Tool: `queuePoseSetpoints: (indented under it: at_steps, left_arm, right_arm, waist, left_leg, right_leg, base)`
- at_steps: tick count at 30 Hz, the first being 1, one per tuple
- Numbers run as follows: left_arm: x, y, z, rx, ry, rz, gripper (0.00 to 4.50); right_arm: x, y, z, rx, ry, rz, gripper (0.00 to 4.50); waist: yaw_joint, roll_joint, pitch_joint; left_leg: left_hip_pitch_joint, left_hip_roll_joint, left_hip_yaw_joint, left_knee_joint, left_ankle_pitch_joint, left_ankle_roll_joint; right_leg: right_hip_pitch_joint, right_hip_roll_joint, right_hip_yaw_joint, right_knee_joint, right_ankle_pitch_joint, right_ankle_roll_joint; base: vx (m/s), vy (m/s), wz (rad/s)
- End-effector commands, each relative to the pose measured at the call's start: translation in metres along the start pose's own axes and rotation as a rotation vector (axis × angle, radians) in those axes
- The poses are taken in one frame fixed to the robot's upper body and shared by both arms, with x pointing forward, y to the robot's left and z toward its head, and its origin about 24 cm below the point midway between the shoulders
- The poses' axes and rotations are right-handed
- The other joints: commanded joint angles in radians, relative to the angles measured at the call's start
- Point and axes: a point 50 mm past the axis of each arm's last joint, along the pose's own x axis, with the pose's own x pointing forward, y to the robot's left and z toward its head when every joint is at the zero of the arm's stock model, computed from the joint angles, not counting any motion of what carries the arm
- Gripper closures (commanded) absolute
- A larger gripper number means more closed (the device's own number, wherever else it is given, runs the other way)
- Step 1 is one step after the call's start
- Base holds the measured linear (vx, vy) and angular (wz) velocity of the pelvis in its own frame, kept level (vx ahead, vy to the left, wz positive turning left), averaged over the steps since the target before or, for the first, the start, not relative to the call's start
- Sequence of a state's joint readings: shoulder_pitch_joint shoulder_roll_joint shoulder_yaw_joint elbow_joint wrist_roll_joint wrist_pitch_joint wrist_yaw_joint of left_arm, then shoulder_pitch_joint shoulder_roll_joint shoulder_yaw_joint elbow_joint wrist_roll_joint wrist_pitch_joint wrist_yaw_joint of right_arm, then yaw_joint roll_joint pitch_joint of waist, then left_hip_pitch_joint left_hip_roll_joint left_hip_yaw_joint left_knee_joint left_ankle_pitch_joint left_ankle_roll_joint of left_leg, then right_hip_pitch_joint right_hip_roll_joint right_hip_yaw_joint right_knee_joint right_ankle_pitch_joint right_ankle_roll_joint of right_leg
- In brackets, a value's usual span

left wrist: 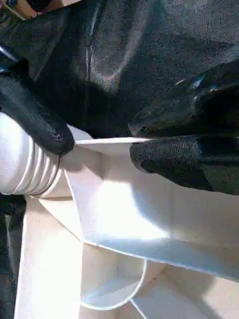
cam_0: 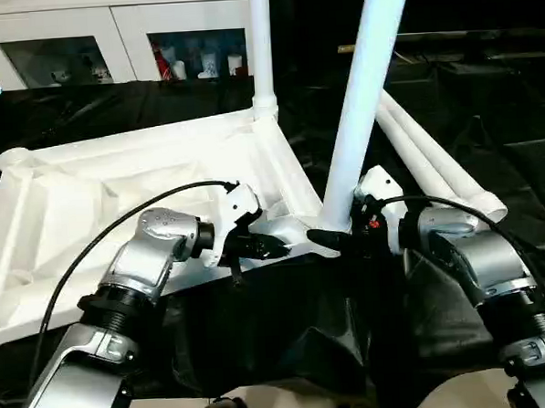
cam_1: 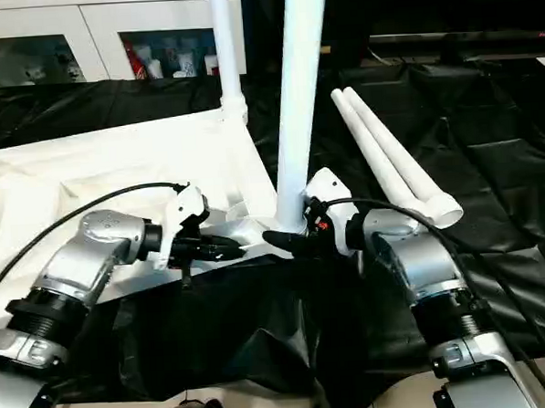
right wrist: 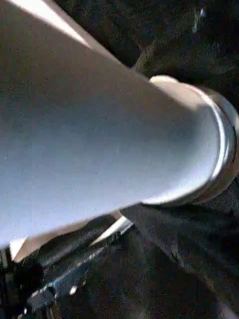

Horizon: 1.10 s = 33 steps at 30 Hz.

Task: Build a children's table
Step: Rotate leg to tighten

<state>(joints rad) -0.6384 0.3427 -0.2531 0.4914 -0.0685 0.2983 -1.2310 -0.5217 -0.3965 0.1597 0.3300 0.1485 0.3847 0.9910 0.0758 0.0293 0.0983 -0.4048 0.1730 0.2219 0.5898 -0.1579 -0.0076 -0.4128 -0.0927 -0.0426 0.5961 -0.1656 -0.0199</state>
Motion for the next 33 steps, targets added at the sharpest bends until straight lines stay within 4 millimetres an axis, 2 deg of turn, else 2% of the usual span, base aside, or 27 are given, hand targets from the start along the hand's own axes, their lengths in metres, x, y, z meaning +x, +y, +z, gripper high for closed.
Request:
queuePoseSetpoints:
  at_steps: [1,6,7,8,10,11,12,13,14,17,18,20,22,24,29,31,32,33]
  left_arm:
    - [0.007,-0.009,0.022,0.084,-0.081,-0.102,4.50]
    - [0.011,-0.006,0.025,0.058,-0.110,-0.041,4.50]
    - [0.014,-0.004,0.027,0.041,-0.125,-0.006,4.50]
    - [0.019,0.001,0.031,0.004,-0.146,0.075,4.50]
    - [0.028,0.008,0.036,-0.054,-0.170,0.198,4.50]
    - [0.034,0.011,0.040,-0.084,-0.183,0.258,4.50]
    - [0.038,0.013,0.043,-0.109,-0.194,0.302,4.50]
    - [0.045,0.016,0.049,-0.149,-0.219,0.365,4.50]
    - [0.046,0.016,0.050,-0.151,-0.221,0.369,4.50]
    - [0.056,0.019,0.063,-0.200,-0.281,0.463,4.50]
    - [0.057,0.020,0.064,-0.206,-0.291,0.475,4.50]
    - [0.059,0.019,0.067,-0.215,-0.306,0.481,4.50]
    - [0.060,0.017,0.065,-0.205,-0.294,0.466,4.50]
    - [0.061,0.015,0.062,-0.195,-0.275,0.459,4.50]
    - [0.062,0.016,0.061,-0.183,-0.268,0.464,4.50]
    - [0.063,0.024,0.061,-0.195,-0.256,0.541,4.50]
    - [0.064,0.025,0.061,-0.208,-0.257,0.553,4.22]
    - [0.063,0.030,0.063,-0.243,-0.281,0.586,4.05]
  right_arm:
    - [0.007,0.010,-0.004,0.023,0.017,0.058,1.62]
    - [0.017,0.010,-0.008,0.046,0.009,-0.020,1.71]
    - [0.021,0.009,-0.009,0.064,0.006,-0.067,1.72]
    - [0.030,0.004,-0.012,0.089,-0.002,-0.184,1.73]
    - [0.042,-0.001,-0.014,0.153,-0.004,-0.312,1.73]
    - [0.049,-0.003,-0.015,0.198,-0.003,-0.387,1.73]
    - [0.054,-0.003,-0.015,0.221,-0.001,-0.423,1.74]
    - [0.062,-0.004,-0.014,0.240,-0.007,-0.484,1.74]
    - [0.062,-0.004,-0.013,0.240,-0.008,-0.489,1.74]
    - [0.072,-0.005,-0.009,0.301,-0.042,-0.566,1.74]
    - [0.073,-0.005,-0.009,0.315,-0.050,-0.572,1.39]
    - [0.076,-0.005,-0.008,0.340,-0.057,-0.577,1.04]
    - [0.078,-0.005,-0.006,0.354,-0.077,-0.582,0.94]
    - [0.078,-0.006,-0.003,0.332,-0.090,-0.601,0.70]
    - [0.070,-0.015,0.004,0.253,-0.129,-0.698,0.56]
    - [0.050,-0.023,0.009,0.202,-0.171,-0.784,0.56]
    - [0.047,-0.023,0.009,0.198,-0.175,-0.789,0.54]
    - [0.039,-0.024,0.010,0.192,-0.190,-0.797,0.53]
  waist:
    - [-0.003,-0.003,-0.083]
    - [-0.006,-0.003,-0.083]
    - [-0.010,-0.004,-0.083]
    - [-0.012,-0.003,-0.082]
    - [-0.027,-0.005,-0.083]
    - [-0.026,-0.005,-0.085]
    - [-0.030,-0.004,-0.082]
    - [-0.032,-0.008,-0.084]
    - [-0.034,-0.006,-0.084]
    - [-0.034,-0.012,-0.089]
    - [-0.034,-0.011,-0.091]
    - [-0.032,-0.009,-0.095]
    - [-0.031,-0.005,-0.096]
    - [-0.034,-0.009,-0.095]
    - [-0.037,-0.010,-0.093]
    - [-0.035,-0.013,-0.097]
    - [-0.030,-0.010,-0.099]
    - [-0.031,-0.011,-0.102]
  left_leg:
    - [0.041,0.060,-0.036,-0.073,-0.246,0.021]
    - [0.039,0.059,-0.036,-0.073,-0.236,0.020]
    - [0.039,0.057,-0.036,-0.073,-0.241,0.016]
    - [0.039,0.057,-0.037,-0.073,-0.241,0.010]
    - [0.039,0.052,-0.038,-0.071,-0.259,-0.014]
    - [0.039,0.052,-0.039,-0.070,-0.252,-0.015]
    - [0.040,0.053,-0.039,-0.072,-0.258,-0.015]
    - [0.039,0.050,-0.038,-0.071,-0.252,-0.010]
    - [0.039,0.050,-0.037,-0.070,-0.246,-0.007]
    - [0.032,0.047,-0.036,-0.065,-0.197,0.029]
    - [0.034,0.047,-0.034,-0.063,-0.177,0.041]
    - [0.032,0.047,-0.034,-0.060,-0.142,0.065]
    - [0.029,0.047,-0.034,-0.058,-0.119,0.092]
    - [0.028,0.046,-0.033,-0.058,-0.129,0.097]
    - [0.034,0.050,-0.034,-0.061,-0.165,0.077]
    - [0.035,0.047,-0.032,-0.060,-0.153,0.071]
    - [0.039,0.049,-0.031,-0.059,-0.149,0.071]
    - [0.032,0.047,-0.033,-0.058,-0.127,0.080]
  right_leg:
    - [0.037,-0.057,0.036,-0.067,-0.249,-0.217]
    - [0.036,-0.056,0.036,-0.064,-0.224,-0.224]
    - [0.035,-0.056,0.036,-0.065,-0.231,-0.224]
    - [0.034,-0.058,0.037,-0.065,-0.235,-0.225]
    - [0.034,-0.058,0.035,-0.071,-0.276,-0.225]
    - [0.037,-0.060,0.036,-0.071,-0.274,-0.221]
    - [0.032,-0.057,0.036,-0.073,-0.277,-0.219]
    - [0.037,-0.055,0.035,-0.073,-0.270,-0.212]
    - [0.035,-0.055,0.036,-0.073,-0.261,-0.214]
    - [0.044,-0.055,0.035,-0.070,-0.202,-0.214]
    - [0.042,-0.054,0.034,-0.068,-0.176,-0.221]
    - [0.047,-0.053,0.033,-0.063,-0.124,-0.231]
    - [0.049,-0.052,0.030,-0.057,-0.082,-0.243]
    - [0.050,-0.053,0.029,-0.059,-0.093,-0.245]
    - [0.046,-0.054,0.030,-0.066,-0.166,-0.237]
    - [0.049,-0.048,0.031,-0.066,-0.155,-0.218]
    - [0.045,-0.050,0.032,-0.064,-0.141,-0.217]
    - [0.053,-0.050,0.031,-0.058,-0.105,-0.218]
  base:
    - [0.000,0.000,0.00]
    - [0.000,0.000,0.00]
    - [0.000,0.000,0.00]
    - [0.000,0.000,0.00]
    - [0.000,0.000,0.00]
    - [0.000,0.000,0.00]
    - [0.000,0.000,0.00]
    - [0.000,0.000,0.00]
    - [0.000,0.000,0.00]
    - [0.000,0.000,0.00]
    - [0.000,0.000,0.00]
    - [0.000,0.000,0.00]
    - [0.000,0.000,0.00]
    - [0.000,0.000,0.00]
    - [0.000,0.000,0.00]
    - [0.000,0.000,0.00]
    - [0.000,0.000,0.00]
    - [0.000,0.000,0.00]
